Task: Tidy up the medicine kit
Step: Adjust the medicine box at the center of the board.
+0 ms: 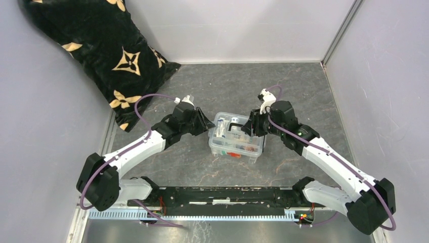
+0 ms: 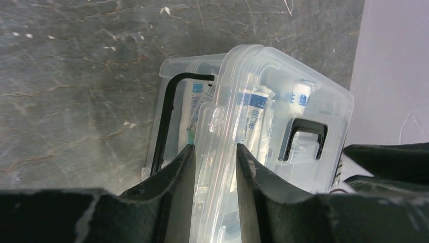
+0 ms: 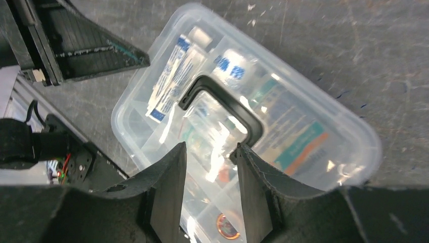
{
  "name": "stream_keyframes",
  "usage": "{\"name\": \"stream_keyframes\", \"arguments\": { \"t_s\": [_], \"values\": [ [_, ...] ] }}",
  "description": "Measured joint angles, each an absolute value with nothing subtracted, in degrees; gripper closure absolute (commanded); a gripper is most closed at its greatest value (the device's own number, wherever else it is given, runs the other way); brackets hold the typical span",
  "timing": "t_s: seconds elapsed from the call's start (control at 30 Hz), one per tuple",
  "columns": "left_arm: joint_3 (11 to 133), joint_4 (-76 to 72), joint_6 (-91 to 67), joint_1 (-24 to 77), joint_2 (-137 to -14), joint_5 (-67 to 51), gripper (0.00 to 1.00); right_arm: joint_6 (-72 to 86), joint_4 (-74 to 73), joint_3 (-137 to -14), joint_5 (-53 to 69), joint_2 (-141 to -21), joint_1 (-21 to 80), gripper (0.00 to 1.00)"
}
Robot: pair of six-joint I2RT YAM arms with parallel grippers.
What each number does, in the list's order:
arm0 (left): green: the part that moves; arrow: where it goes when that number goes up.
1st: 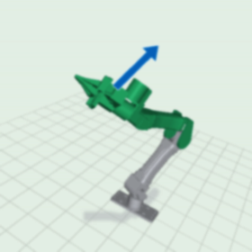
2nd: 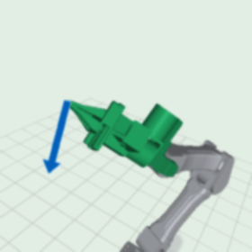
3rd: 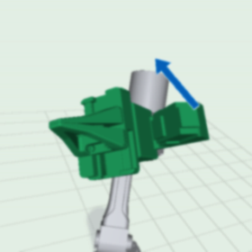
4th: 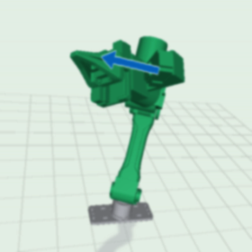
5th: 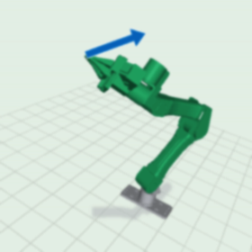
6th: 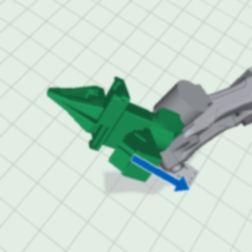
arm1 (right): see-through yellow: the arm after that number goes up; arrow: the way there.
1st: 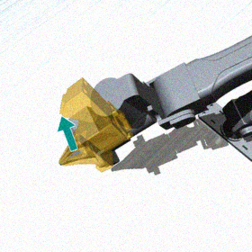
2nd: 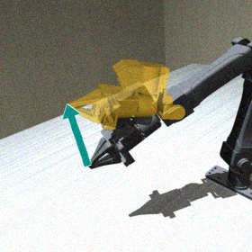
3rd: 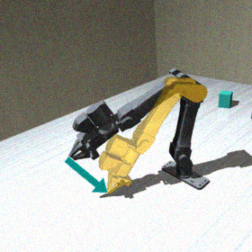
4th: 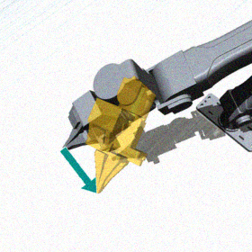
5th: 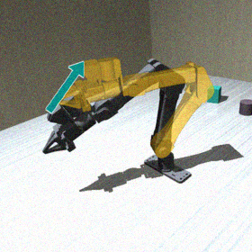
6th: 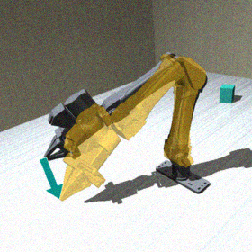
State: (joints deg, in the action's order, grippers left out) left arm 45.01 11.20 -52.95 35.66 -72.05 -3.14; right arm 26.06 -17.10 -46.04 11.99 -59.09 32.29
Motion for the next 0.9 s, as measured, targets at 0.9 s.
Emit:
{"name": "stream_keyframes", "arguments": {
  "t_s": [0.9],
  "values": [
    [49.7, 8.2, -56.2, 44.9, -79.1, -1.6, 0.62, 22.4, -25.4, -50.5, -3.3, -66.3, 36.4, 0.43]
  ]
}}
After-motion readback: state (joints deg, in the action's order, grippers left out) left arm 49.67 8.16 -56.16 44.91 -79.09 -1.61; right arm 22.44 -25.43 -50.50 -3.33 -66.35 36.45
